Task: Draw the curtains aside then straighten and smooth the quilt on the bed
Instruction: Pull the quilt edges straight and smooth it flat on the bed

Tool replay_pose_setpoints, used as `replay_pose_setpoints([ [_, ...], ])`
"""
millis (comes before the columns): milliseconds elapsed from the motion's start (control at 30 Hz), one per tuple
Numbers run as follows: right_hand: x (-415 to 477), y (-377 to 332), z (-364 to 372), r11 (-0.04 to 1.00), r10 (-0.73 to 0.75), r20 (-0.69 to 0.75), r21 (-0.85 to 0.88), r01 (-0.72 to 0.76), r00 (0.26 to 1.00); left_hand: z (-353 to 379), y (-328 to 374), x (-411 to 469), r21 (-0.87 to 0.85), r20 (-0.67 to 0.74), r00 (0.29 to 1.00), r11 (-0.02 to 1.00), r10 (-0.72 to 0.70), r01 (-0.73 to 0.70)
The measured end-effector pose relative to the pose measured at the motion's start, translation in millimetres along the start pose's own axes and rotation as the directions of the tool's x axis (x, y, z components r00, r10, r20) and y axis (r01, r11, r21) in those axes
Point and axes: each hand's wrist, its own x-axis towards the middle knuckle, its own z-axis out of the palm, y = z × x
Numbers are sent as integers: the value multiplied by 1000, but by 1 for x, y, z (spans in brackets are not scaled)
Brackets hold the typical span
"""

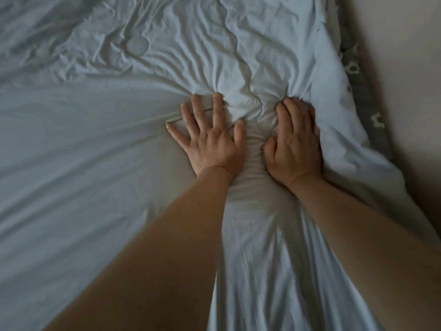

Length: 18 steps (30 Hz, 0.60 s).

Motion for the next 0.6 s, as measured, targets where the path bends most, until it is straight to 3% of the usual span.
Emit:
replay_pose_setpoints([
  [100, -3, -1, -3, 998, -13, 10, -58, 14, 1000, -10, -8, -2, -103, 108, 990, 991, 90, -79],
  [200, -3, -9, -2, 968, 19, 84, -252, 3, 996, -26, -16, -17, -177, 263, 952, 978, 154, -110],
  [333, -31, -31, -17, 888, 90, 243, -459, 33, 966, -39, -19, -91, -261, 273, 945, 959, 183, -110],
  [400, -61, -33, -33, 880, 0, 306, -452, 145, 952, -44, -22, -133, -233, 235, 963, 970, 130, -74],
  [467, -94, -23, -61, 916, -90, 262, -358, 183, 961, -53, -27, -169, -147, 163, 987, 989, 14, 10],
  [533, -119, -3, -90, 970, -49, 117, -233, 75, 992, -58, -32, -195, -107, 126, 988, 989, -90, 104],
  [600, -133, 18, -117, 976, 140, 29, -175, -133, 990, -62, -30, -213, -148, 269, 954, 973, -132, 176],
])
